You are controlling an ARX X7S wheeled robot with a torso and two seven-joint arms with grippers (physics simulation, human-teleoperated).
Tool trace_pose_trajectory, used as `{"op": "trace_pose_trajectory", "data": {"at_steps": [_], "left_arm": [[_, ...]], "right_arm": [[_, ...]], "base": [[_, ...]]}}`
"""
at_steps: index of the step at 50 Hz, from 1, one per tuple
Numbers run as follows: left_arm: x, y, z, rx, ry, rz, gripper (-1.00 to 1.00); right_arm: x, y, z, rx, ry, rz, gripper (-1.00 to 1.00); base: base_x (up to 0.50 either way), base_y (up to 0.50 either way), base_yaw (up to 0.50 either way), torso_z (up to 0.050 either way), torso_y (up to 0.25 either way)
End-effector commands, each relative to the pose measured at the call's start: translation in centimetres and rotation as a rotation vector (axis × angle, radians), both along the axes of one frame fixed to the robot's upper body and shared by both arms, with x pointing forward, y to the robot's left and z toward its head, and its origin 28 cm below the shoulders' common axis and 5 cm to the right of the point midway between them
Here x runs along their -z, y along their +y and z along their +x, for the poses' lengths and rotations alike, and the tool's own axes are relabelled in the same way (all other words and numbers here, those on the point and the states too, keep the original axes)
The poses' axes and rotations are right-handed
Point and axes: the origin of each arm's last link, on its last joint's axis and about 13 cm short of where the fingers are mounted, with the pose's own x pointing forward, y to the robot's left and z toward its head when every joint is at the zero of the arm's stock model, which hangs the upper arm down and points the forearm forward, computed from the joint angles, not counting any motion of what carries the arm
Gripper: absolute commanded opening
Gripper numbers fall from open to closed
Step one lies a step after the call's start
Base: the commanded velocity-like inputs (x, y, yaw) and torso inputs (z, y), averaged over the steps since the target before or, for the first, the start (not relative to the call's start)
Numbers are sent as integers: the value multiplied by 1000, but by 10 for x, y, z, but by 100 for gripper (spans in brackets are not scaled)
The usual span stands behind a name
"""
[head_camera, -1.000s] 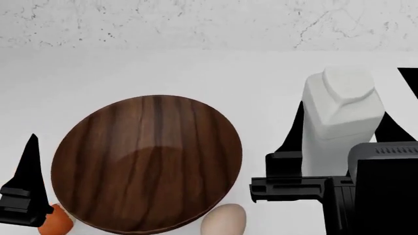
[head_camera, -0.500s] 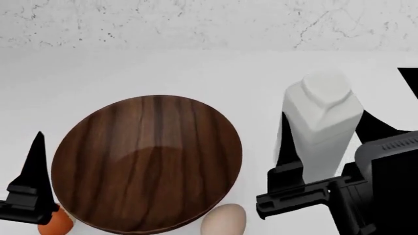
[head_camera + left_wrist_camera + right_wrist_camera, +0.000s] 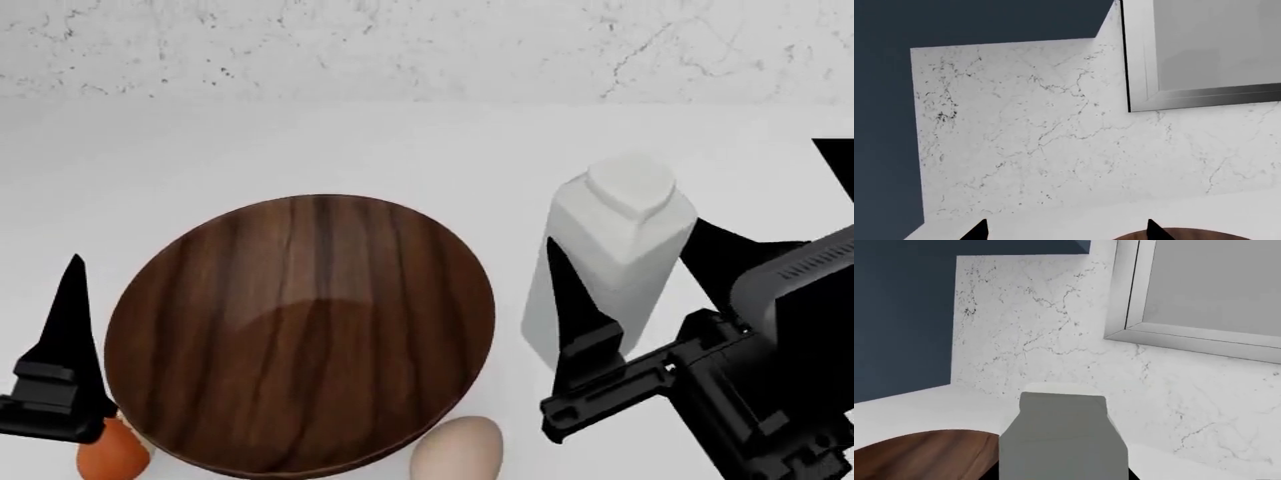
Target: Place the eggs and milk next to the bowl.
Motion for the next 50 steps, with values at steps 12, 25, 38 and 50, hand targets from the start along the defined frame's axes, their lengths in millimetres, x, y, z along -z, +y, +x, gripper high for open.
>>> {"op": "trace_pose_trajectory", "data": {"at_steps": [12,25,38,50], "left_arm": [[2,2,1,-15,5,7,100],[2,2,1,-12,4,8,100],[1,1,3,-10,3,10,100],[1,0,4,-7,0,12,100]], "right_arm": [[17,-3,17,-53,36,-45,-100],[26,-3,18,-52,57,-42,-100],[34,-3,21,-52,82,-42,-100],[42,-3,25,-59,108,-45,-100]], "base": [[0,0,0,0,1],[0,0,0,0,1],[0,0,0,1,1],[0,0,0,0,0]]}}
